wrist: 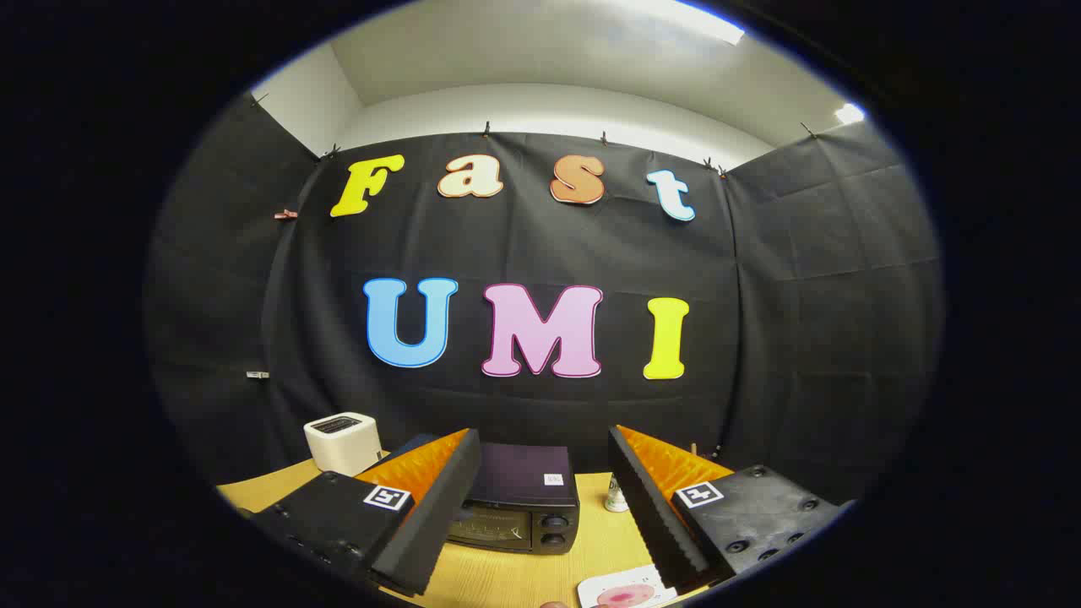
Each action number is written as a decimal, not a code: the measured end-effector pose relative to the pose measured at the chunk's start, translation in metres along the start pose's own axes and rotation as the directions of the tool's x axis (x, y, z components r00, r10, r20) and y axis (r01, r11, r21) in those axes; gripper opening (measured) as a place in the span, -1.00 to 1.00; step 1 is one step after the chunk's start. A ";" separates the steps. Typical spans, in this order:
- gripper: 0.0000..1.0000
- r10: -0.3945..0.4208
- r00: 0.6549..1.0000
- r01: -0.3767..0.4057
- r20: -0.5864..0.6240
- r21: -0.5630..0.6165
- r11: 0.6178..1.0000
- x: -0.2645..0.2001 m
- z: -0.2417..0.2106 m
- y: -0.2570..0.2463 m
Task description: Open the toaster oven, put the food inside, and close the toaster oven door.
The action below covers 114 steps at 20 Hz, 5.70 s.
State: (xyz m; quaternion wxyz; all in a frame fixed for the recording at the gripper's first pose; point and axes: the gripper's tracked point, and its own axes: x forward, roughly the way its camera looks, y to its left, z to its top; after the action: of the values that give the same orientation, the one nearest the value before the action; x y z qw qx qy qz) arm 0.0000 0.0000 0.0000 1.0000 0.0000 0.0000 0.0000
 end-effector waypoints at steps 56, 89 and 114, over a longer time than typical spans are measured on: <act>0.98 0.008 0.893 0.008 -0.450 0.034 0.999 0.120 -0.222 0.131; 0.98 0.042 0.655 -0.063 -0.755 0.001 0.998 -0.046 -0.329 0.085; 0.97 0.042 0.440 -0.014 -0.897 0.040 0.999 -0.087 -0.355 -0.232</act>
State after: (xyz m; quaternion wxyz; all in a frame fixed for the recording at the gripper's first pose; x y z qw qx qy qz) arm -0.0873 -0.2323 -0.3548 0.8484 0.0134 0.5290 0.0166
